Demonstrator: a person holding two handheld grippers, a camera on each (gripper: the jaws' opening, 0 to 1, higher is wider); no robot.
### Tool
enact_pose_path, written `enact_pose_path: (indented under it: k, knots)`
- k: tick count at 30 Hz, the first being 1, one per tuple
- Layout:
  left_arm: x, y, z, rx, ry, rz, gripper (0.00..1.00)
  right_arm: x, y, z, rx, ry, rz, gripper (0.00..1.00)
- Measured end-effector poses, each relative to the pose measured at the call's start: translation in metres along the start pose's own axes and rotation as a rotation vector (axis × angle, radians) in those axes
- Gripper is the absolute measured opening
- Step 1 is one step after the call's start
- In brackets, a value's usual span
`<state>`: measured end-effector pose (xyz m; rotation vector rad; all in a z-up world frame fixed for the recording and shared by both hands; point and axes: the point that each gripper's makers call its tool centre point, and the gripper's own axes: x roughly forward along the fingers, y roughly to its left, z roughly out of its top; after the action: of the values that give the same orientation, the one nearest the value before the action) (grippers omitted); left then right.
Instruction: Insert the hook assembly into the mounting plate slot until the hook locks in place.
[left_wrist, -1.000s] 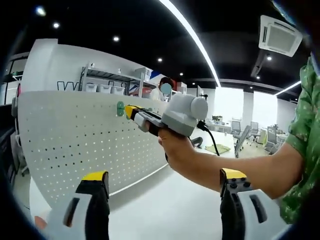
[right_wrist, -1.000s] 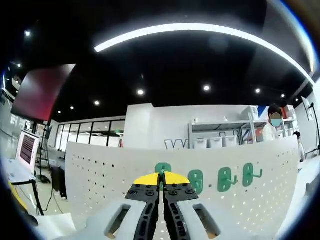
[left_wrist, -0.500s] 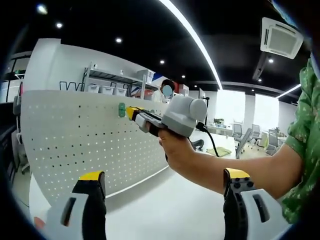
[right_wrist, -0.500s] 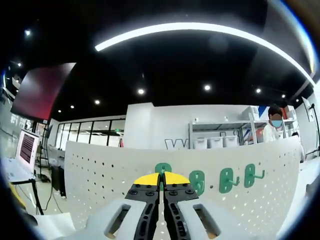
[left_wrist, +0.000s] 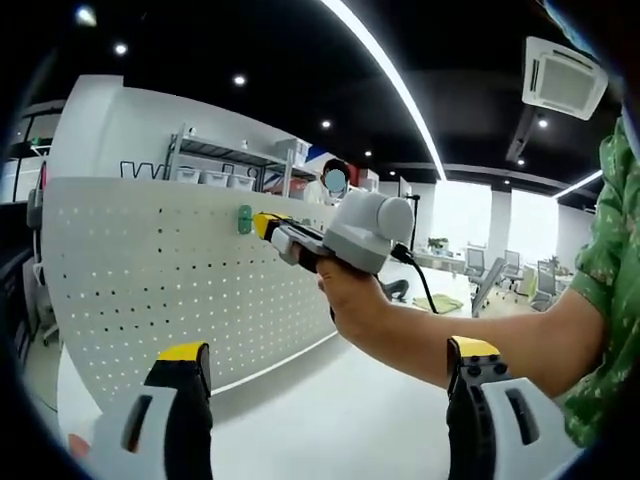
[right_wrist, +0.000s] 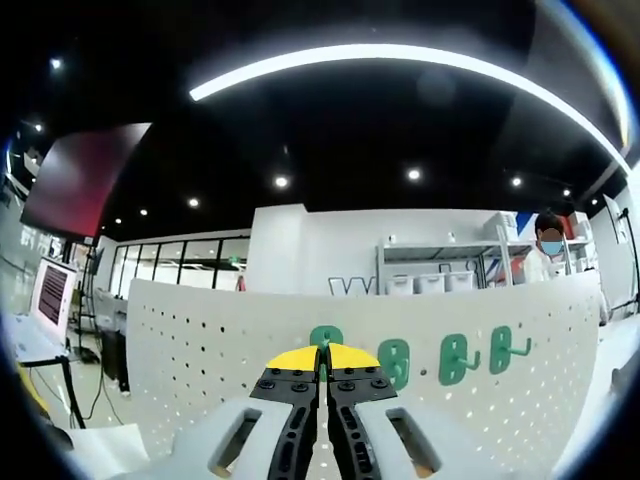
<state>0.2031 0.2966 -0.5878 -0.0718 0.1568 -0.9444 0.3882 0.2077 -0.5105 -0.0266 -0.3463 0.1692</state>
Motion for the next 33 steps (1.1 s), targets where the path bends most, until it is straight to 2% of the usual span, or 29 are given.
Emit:
enact_pose_path:
  k: [33]
  knots:
    - [-0.0029,0.0025,-0.0046,-0.009,0.005,-0.019,0.99,0.0072,-0.0029,-0.0054,0.014,0.002,-0.033,0.00]
